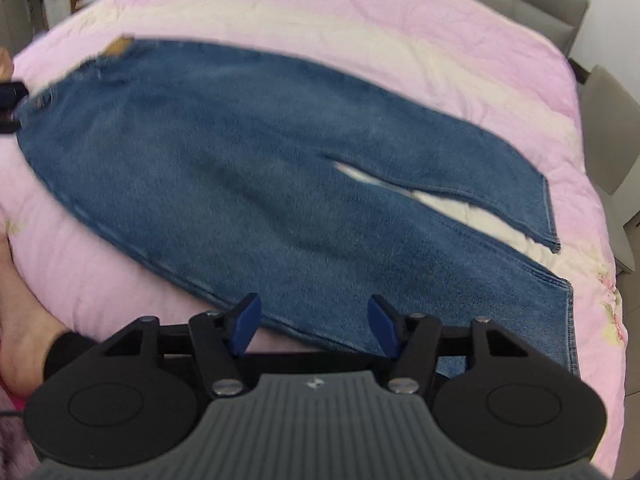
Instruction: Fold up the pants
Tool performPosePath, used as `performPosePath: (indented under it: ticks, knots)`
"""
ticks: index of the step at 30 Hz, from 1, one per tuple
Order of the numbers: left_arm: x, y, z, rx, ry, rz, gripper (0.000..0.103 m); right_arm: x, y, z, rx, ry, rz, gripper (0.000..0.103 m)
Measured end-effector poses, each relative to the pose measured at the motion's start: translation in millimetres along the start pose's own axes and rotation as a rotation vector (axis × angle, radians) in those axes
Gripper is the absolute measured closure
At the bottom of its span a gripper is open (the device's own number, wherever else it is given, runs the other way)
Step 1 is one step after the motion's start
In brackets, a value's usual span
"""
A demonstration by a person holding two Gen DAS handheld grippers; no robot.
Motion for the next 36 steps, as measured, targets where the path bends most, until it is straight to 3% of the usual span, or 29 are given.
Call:
performPosePath:
  ticks: [4,7,9,11,17,25,28,30,33,36]
  knots:
    - [-24,15,-26,-0.038,0.062,-0.140,0.059,-1,-10,-26,0.015,0.075,0.036,0.048]
    - [-47,27,-47,-0.117,0.116,-0.273,0.047,-1,-20,-40,0.016,0.110,0.015,0.048]
    - [-61,35,-62,-0.112,0.153,-0.329,0.038,-1,-26,-44,0.016,0.129,-0.004,0.047]
    - [-75,44,-79,-0.092,0.201,-0.372,0.038,-1,-35,-48,0.019,0.142,-0.019,0.046]
    - [-101,66,-119,-0.040,0.324,-0.433,0.033,0,-77,-56,-0.013,0.168,-0.060,0.046]
    - [-103,66,-146,0.014,0.343,-0.449,0.027,-17,-140,-56,-0.056,0.194,-0.047,0.046]
    - [-98,66,-149,0.032,0.353,-0.415,0.041,-31,-158,-55,-0.071,0.214,-0.015,0.046]
    - [-95,64,-145,0.039,0.344,-0.382,0.058,-40,-167,-56,-0.081,0.227,0.023,0.046]
    - [-89,65,-137,0.070,0.316,-0.321,0.068,-57,-169,-57,-0.046,0.244,0.090,0.046]
    - [-82,73,-128,0.087,0.286,-0.245,0.072,-71,-161,-61,0.010,0.263,0.168,0.046]
Point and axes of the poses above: each gripper's, at about its wrist camera, not at the fingertips, and z roughly against the way its jaws point, y to its left, x to its top, the point moved 4 cm from there along -z, roughly the way its jaws point, and after that the axes turned 10 degrees about -x, right-handed, at the moved point
